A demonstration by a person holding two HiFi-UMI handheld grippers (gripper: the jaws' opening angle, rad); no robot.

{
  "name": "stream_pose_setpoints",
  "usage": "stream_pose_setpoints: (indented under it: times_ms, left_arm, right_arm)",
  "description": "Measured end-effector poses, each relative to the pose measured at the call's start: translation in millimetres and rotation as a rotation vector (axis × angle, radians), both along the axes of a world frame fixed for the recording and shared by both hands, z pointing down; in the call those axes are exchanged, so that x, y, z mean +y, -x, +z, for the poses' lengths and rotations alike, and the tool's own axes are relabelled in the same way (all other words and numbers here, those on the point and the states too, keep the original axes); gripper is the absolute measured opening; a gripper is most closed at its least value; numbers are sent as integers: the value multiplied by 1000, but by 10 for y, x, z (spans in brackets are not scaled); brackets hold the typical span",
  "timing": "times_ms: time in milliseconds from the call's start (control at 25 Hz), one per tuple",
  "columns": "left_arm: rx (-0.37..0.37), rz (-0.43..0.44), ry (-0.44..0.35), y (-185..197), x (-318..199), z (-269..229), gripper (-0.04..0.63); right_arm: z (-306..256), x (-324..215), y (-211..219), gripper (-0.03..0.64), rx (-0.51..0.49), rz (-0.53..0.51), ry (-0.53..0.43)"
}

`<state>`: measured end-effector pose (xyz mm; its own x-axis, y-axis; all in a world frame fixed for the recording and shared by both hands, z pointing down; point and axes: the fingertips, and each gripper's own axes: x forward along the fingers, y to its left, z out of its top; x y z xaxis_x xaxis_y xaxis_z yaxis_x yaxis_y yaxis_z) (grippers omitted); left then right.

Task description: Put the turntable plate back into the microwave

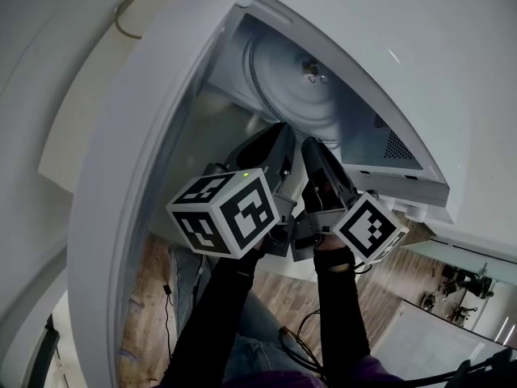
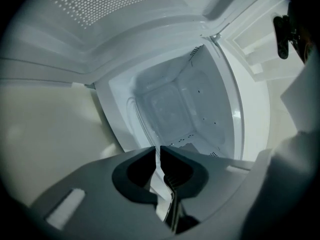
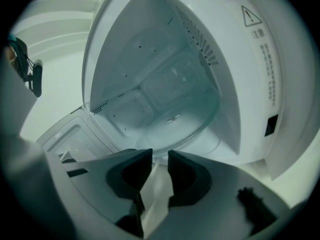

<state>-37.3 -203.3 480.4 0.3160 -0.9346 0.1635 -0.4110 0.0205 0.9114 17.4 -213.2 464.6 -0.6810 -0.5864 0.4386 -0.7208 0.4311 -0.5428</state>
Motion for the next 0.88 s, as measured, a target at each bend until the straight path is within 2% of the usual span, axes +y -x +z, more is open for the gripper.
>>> stream_pose_setpoints:
  times_ms: [400,520,880]
  left_arm:
    - [-17,-10,9,25,-50,16,29]
    - [-35,-11,4,24,-83,-5,6]
    - [-74,-19,19,49,-133,34,6]
  right_arm:
    - [63,-49,-8,106,9,12,22]
    - [75,-74,6,106,20,7,20]
    - [158,-105,5,103,45,4,40]
